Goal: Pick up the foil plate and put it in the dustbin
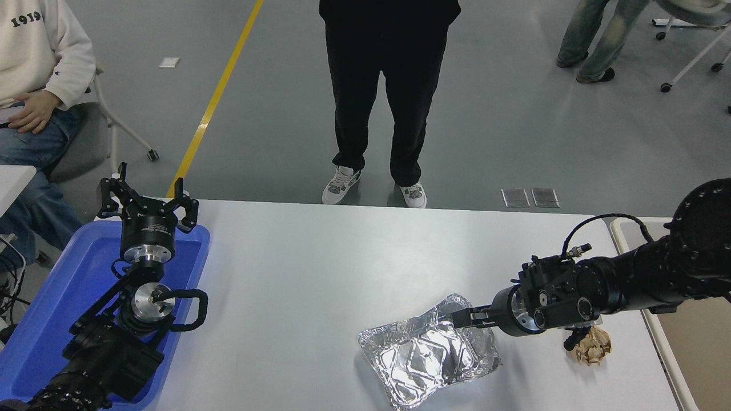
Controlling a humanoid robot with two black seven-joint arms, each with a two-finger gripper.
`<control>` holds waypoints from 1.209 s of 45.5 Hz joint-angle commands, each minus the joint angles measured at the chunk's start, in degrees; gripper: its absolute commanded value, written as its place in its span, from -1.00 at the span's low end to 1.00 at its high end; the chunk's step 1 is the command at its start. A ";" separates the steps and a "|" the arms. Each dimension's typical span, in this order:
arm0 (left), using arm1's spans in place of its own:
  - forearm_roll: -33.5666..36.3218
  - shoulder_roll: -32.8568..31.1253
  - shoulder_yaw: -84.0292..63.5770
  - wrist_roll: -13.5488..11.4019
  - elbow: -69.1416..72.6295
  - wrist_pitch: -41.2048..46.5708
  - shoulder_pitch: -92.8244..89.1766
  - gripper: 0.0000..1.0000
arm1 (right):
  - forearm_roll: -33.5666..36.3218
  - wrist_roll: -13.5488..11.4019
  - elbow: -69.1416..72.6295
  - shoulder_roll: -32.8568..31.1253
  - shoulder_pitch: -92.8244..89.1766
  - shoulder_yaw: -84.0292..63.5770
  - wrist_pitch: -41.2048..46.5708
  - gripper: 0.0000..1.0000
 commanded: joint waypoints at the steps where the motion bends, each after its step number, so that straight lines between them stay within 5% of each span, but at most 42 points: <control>1: 0.00 0.00 0.00 0.00 0.00 -0.01 0.00 0.98 | -0.06 0.00 -1.87 0.85 -1.51 -0.25 -0.08 0.43; 7: 0.00 0.00 0.00 0.00 0.00 -0.01 0.00 0.98 | -0.15 0.00 -2.92 1.02 -2.04 -0.26 -0.08 0.35; 14: 0.00 0.00 0.00 0.00 0.00 0.00 0.00 0.98 | -0.24 0.00 -2.92 1.11 -2.04 -0.52 -0.08 -0.12; 20: 0.00 0.00 0.00 0.00 0.00 -0.01 0.00 0.98 | -0.24 0.00 -2.92 1.11 -1.95 -0.69 -0.08 -0.27; 31: 0.00 0.00 0.00 0.00 0.00 0.00 0.00 0.98 | -0.15 0.00 -2.66 1.11 -1.95 -0.87 0.09 -1.00; 55: 0.00 0.00 0.09 0.00 0.00 -0.01 0.00 0.98 | -0.59 0.00 8.31 -3.89 5.24 -0.70 0.44 -1.00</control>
